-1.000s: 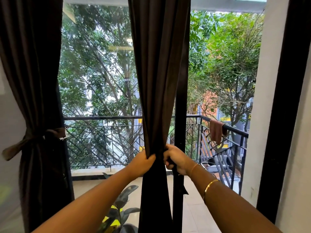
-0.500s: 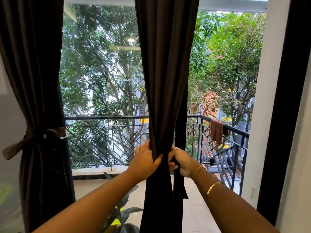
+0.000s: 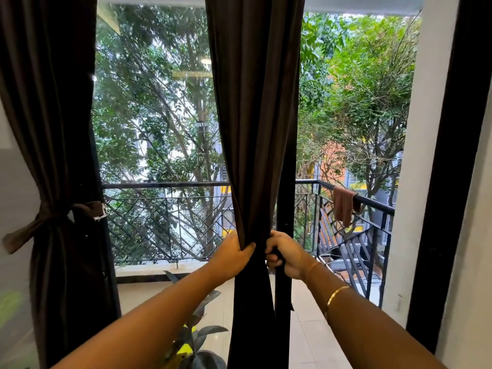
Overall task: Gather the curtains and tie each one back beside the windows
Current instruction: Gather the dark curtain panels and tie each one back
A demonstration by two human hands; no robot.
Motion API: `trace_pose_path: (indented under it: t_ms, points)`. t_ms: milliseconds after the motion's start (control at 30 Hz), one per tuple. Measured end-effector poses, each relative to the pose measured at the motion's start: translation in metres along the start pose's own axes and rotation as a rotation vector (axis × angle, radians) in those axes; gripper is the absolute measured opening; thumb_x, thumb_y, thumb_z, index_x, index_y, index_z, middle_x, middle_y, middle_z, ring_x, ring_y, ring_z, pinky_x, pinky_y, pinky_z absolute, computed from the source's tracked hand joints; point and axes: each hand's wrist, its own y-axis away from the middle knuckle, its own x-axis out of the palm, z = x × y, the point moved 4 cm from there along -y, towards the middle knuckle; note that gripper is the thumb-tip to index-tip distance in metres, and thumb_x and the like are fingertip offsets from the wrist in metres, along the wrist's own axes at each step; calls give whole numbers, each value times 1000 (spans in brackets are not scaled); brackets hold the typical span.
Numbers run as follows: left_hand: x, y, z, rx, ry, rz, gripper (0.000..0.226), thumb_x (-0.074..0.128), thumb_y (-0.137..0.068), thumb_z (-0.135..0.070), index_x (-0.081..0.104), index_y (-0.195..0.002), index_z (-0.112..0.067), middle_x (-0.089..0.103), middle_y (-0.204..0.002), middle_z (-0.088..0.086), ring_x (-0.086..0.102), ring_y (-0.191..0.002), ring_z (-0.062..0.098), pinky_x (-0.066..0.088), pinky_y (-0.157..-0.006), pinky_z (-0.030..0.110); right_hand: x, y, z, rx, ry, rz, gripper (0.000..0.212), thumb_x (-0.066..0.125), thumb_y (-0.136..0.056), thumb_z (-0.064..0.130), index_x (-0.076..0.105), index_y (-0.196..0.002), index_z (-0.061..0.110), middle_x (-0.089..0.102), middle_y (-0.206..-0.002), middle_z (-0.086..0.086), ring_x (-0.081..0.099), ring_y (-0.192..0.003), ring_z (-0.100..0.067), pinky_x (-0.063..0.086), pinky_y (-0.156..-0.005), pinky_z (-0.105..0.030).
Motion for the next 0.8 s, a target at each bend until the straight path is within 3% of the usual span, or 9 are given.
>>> trace_pose_path:
  t_ms: [67, 133, 267, 367, 467, 600, 667, 733, 800]
  points:
    - [-6, 2, -2, 127, -214, -30, 41, 48, -82, -28, 52, -120, -14, 50, -116, 7, 44, -107, 19, 37, -92, 32, -1, 2, 0, 33, -26, 37, 30, 25, -76, -15, 39, -69, 10, 35, -50, -1, 25, -31, -7, 12, -36, -13]
    - [-8, 5, -7, 183, -312, -40, 51, 44, -79, -34, 48, -127, -17, 44, -121, 4, 36, -114, 18, 29, -100, 34, 0, 2, -1, 53, -21, 45, 29, 25, -76, -14, 38, -69, 11, 35, -48, -1, 25, -30, -7, 12, -36, -13]
    - [3, 11, -8, 144, -58, 186, 26, 45, -81, -29, 56, -99, -14, 58, -96, 13, 53, -86, 14, 46, -80, 32, 2, 3, -3, 73, -23, 41, 28, 24, -76, -13, 39, -69, 11, 41, -46, 0, 26, -29, -6, 14, -33, -12]
    - [7, 11, -2, 79, -25, 217, 19, 44, -81, -36, 50, -98, -31, 59, -96, 2, 55, -87, 8, 46, -78, 20, 3, 4, -3, 92, -20, 36, 28, 22, -76, -11, 37, -67, 12, 36, -54, -3, 25, -30, -6, 17, -32, -11]
    - [8, 9, -2, 74, -54, 224, 23, 43, -81, -37, 47, -100, -26, 56, -93, -3, 54, -88, 9, 45, -78, 20, 3, 5, -3, 77, -7, 41, 28, 22, -77, -10, 38, -70, 12, 33, -56, -3, 24, -29, -5, 17, -30, -12]
    - [2, 5, -1, 85, -183, 188, 26, 45, -85, -38, 50, -107, -25, 51, -90, -11, 51, -82, 1, 36, -64, 4, 2, 5, -2, 46, -23, 64, 30, 22, -77, -12, 40, -76, 11, 38, -45, 2, 24, -28, -4, 15, -31, -10]
    - [0, 5, 1, 56, -252, 191, 24, 46, -90, -37, 52, -109, -23, 52, -91, -8, 52, -84, 9, 34, -63, 6, 1, 5, -1, 36, -6, 76, 32, 23, -77, -12, 44, -85, 12, 36, -50, 0, 25, -29, -4, 16, -31, -11]
    - [0, 5, 2, 50, -232, 198, 19, 46, -91, -35, 54, -102, -20, 57, -90, 0, 55, -85, 17, 41, -64, 16, 4, 6, 0, 12, 49, 87, 37, 25, -80, -11, 47, -97, 13, 32, -57, -3, 26, -31, -5, 17, -31, -13]
    - [-2, 5, 5, 6, -243, 188, 23, 45, -92, -35, 52, -108, -19, 60, -95, 6, 57, -87, 21, 48, -71, 29, 4, 6, 3, -49, 233, 48, 33, 31, -88, -5, 50, -105, 15, 34, -59, -3, 31, -35, -6, 22, -33, -16]
